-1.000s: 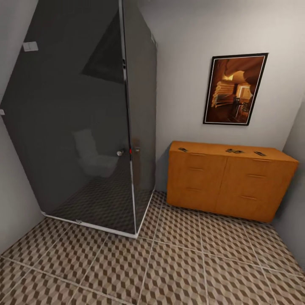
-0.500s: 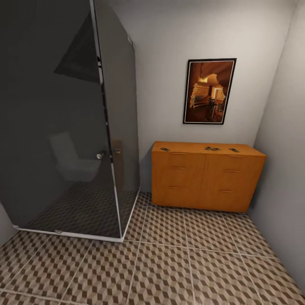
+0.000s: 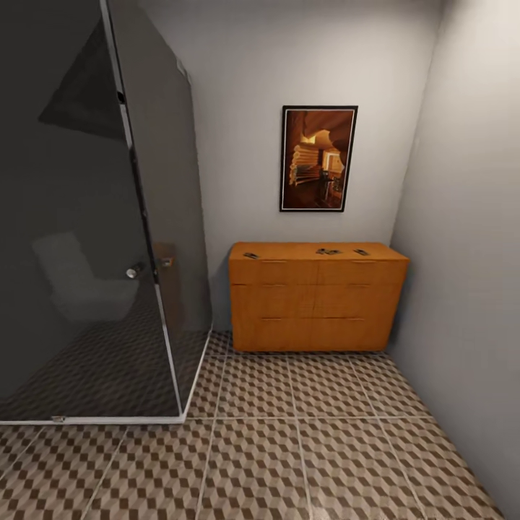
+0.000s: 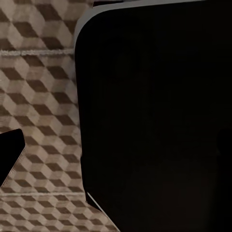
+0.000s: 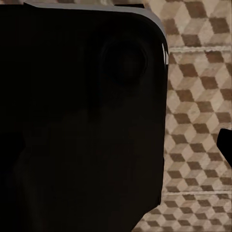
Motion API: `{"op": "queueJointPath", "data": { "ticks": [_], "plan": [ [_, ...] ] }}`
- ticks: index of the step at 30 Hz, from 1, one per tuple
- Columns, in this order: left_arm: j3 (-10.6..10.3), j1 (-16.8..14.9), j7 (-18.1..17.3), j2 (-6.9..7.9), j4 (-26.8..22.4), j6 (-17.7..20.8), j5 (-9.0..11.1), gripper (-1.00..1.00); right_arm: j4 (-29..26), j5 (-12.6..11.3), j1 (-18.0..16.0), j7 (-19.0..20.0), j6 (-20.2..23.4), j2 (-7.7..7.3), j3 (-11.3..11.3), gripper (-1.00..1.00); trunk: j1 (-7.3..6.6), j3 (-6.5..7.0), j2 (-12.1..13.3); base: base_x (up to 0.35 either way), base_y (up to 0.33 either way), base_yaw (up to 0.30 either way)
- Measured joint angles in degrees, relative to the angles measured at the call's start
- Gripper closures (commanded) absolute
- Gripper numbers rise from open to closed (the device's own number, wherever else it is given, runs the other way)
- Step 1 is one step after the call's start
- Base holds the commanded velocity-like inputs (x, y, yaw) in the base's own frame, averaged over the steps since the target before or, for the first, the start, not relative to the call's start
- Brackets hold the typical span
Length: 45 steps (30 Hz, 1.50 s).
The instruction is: Take the four mousetraps from the cabinet in the bathroom and place them on the bathroom floor. Make sure all four end up on the same floor surface, and ensure that at least two of them are either under or directly next to the same bathroom sink.
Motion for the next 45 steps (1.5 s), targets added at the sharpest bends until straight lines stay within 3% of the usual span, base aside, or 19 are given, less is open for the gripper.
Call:
{"op": "queueJointPath", "data": {
  "ticks": [20, 35, 45],
  "plan": [
    [-0.04, 0.0, 0.07, -0.48, -0.14, 0.29, -0.43, -1.0, -0.01, 0.0, 0.02, 0.06, 0.01, 0.04, 0.0, -1.0, 0.0, 0.49, 0.0, 0.0, 0.0, -0.201],
    [-0.04, 0.03, 0.5, -2.1, -0.66, 0.85, -4.41, -1.0, -0.01, 0.04, 0.02, 0.01, 0.08, 0.0, 0.0, -1.0, -0.02, 0.51, 0.0, 0.052, 0.0, -0.011],
    [-0.07, 0.01, 0.68, -3.17, -0.91, 2.06, -5.3, -1.0, 0.0, 0.05, 0.02, 0.01, 0.09, 0.0, 0.0, -1.0, -0.03, 0.52, 0.0, 0.282, 0.0, -0.001]
  ]
}}
